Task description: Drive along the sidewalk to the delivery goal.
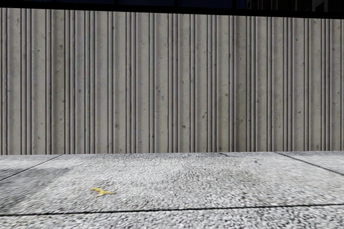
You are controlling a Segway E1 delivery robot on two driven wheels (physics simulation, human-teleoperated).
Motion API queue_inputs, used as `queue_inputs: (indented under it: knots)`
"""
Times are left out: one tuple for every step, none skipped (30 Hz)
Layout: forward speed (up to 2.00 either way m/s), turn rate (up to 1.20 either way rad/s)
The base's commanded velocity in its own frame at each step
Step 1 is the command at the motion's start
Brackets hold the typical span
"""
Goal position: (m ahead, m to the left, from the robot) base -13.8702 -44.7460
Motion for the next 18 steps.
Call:
queue_inputs:
  knots:
    - [0.0, 0.0]
    - [0.0, 0.0]
    - [0.0, 0.0]
    - [0.0, 0.0]
    - [0.0, 0.0]
    - [0.0, 0.0]
    - [0.0, 0.0]
    - [0.0, 0.0]
    - [0.0, 0.0]
    - [0.0, 0.0]
    - [0.0, 0.0]
    - [0.0, 0.0]
    - [0.0, 0.0]
    - [0.0, 0.0]
    - [0.0, 0.0]
    - [0.0, 0.0]
    - [0.0, 0.0]
    - [0.0, 0.0]
